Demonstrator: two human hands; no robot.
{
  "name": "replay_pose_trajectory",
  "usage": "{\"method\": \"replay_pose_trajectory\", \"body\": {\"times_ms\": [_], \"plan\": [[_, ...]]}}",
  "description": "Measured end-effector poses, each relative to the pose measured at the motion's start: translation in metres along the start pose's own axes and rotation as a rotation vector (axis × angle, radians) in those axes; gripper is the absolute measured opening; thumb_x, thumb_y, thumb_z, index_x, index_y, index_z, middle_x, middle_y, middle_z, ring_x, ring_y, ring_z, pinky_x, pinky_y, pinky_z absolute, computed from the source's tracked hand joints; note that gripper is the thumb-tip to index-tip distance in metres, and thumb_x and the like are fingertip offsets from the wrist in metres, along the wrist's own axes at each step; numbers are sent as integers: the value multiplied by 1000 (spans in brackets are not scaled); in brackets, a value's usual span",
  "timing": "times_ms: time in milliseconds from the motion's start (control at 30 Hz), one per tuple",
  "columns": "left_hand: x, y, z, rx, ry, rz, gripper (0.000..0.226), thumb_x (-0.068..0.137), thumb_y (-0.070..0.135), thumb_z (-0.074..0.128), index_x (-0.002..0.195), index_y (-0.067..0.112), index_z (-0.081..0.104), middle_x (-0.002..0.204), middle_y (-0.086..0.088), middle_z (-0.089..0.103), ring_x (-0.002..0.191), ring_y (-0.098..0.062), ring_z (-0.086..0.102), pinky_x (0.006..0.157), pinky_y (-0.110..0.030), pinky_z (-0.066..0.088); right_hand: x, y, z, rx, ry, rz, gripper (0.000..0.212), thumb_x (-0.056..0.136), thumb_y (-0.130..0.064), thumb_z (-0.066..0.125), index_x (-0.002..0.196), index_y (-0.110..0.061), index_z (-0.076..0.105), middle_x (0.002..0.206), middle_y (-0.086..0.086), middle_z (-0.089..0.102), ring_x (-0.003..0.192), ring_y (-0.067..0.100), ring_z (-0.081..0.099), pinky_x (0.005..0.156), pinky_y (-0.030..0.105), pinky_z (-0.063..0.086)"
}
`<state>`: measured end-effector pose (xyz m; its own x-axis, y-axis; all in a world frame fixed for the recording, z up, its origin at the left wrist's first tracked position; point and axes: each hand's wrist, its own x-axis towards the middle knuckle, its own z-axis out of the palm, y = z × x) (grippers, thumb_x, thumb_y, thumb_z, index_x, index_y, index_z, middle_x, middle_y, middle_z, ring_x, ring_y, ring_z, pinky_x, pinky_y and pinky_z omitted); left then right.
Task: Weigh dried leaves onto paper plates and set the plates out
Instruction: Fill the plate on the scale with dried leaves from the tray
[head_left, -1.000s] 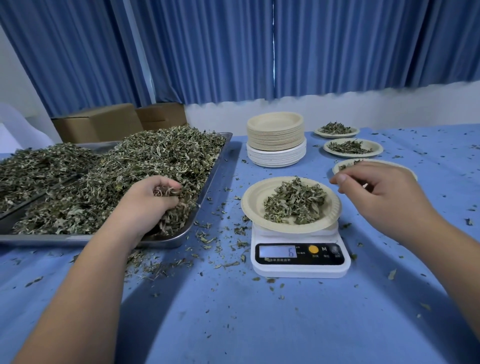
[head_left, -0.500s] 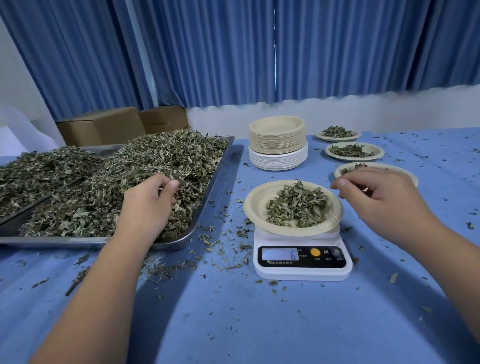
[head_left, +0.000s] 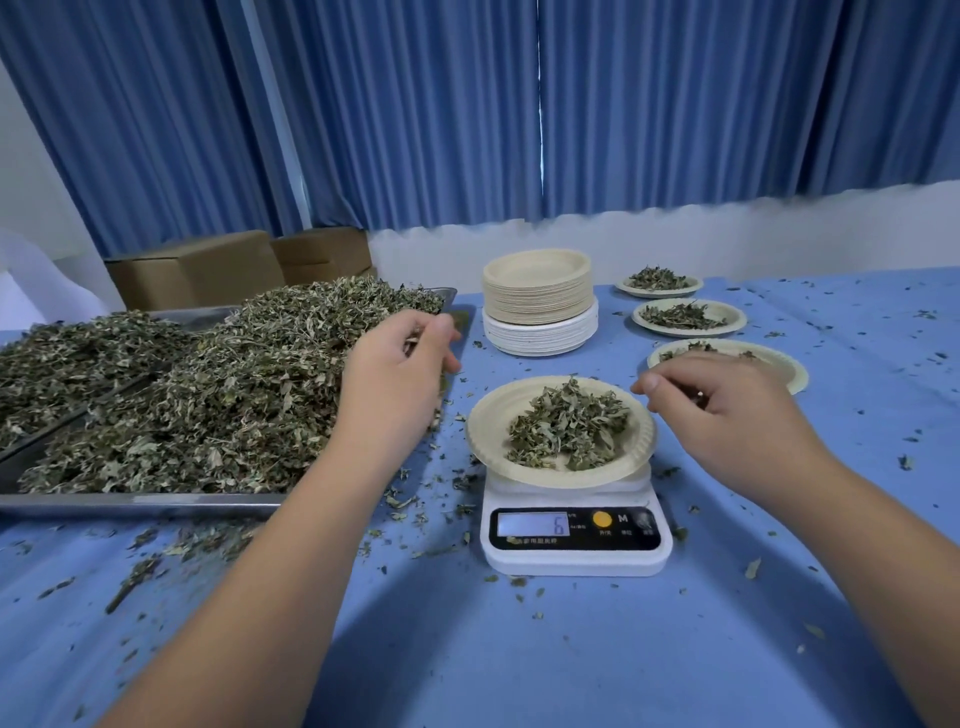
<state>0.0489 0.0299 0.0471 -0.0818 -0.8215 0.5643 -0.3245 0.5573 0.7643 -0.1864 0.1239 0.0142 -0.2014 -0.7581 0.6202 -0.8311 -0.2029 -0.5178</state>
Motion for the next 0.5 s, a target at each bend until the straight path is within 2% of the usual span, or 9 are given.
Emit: {"method": "replay_pose_trajectory", "body": {"times_ms": [100,167,233,300,400,467,500], "plan": [[11,12,22,-5,-94,-28,26,99,31,50,79,24,64,66,12,66,43,2,50,44,-18,45,1,1,-1,-7,10,-16,20,91,-19,57,79,-14,73,72,-1,67,78,4,53,62,6,36],[15,19,35,33,-212,-67,23,99,34,50,82,25,64,70,9,67,44,2,51,46,-21,45,2,1,-2,-16,7,-22,21,91,-20,57,79,-12,73,71,-2,66,77,1,52,61,5,34],[17,23,45,164,-382,-91,24,98,42,47,91,26,63,81,10,68,48,2,52,51,-23,42,2,2,-3,-19,0,-24,22,91,-20,56,79,-12,73,70,-4,65,76,-2,52,60,4,33],[17,24,50,353,-518,-64,36,97,55,39,102,25,60,89,10,65,62,-2,53,55,-27,38,2,2,-4,-19,0,-29,22,91,-19,56,80,-11,73,70,-4,65,77,-2,52,60,4,33],[15,22,49,446,-513,-19,53,95,64,29,117,25,59,103,9,63,89,-11,58,71,-30,41,3,3,-4,-5,10,-24,21,91,-18,57,80,-10,73,71,-1,65,75,-2,52,59,4,33],[14,20,45,373,-441,-15,61,95,65,26,124,22,60,113,5,63,101,-16,60,84,-36,47,2,3,-4,6,8,-16,21,91,-18,57,80,-12,73,71,-2,65,71,-3,51,59,5,33],[14,18,42,315,-405,-21,61,96,64,26,123,22,61,114,6,64,101,-17,62,83,-37,51,2,3,-4,9,6,-14,20,91,-19,57,80,-13,73,70,-2,64,70,-4,51,59,5,32]]}}
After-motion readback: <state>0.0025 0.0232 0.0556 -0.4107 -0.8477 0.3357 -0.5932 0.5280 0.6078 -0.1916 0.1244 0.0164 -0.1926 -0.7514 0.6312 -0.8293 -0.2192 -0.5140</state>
